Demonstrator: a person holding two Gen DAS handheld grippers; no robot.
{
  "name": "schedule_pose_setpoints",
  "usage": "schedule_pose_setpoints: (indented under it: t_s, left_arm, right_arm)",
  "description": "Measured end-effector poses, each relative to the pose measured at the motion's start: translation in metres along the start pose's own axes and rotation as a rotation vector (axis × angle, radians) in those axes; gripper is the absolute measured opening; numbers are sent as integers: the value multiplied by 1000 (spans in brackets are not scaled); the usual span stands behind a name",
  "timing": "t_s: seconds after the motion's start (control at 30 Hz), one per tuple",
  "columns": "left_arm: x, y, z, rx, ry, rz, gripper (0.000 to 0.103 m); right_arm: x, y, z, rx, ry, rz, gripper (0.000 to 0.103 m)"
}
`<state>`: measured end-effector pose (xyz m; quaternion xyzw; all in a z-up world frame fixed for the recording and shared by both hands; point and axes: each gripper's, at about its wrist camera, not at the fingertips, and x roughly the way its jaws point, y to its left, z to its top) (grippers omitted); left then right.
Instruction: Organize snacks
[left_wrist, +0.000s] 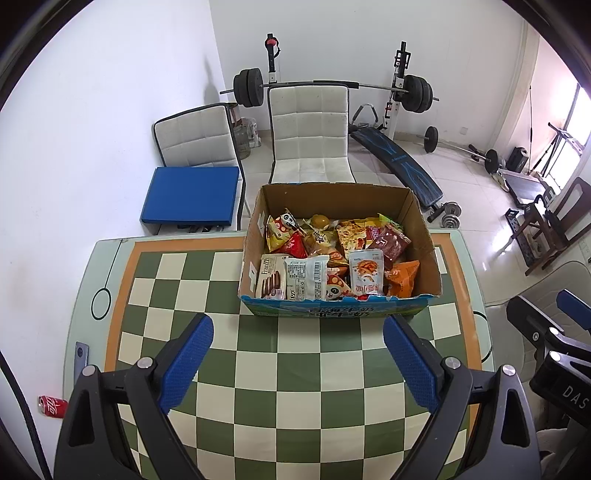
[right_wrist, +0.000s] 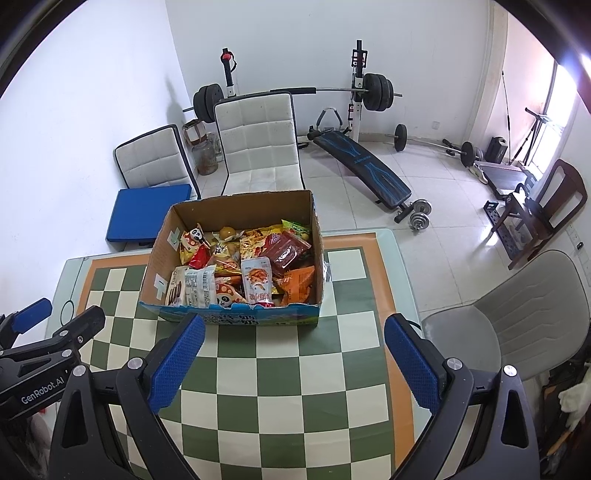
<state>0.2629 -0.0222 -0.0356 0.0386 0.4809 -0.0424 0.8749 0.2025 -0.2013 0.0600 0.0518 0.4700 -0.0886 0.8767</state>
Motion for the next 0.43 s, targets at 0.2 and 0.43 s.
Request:
schedule_pose_setpoints:
  t_s: [0.2, 0.43]
  left_arm:
    - [0, 0, 0, 2, -1, -2, 94]
    - [1, -2, 0, -1, -11, -1, 94]
  right_arm:
    - [-1, -1, 1, 2, 1, -1, 100]
    - [-3, 0, 4, -3, -4, -3, 100]
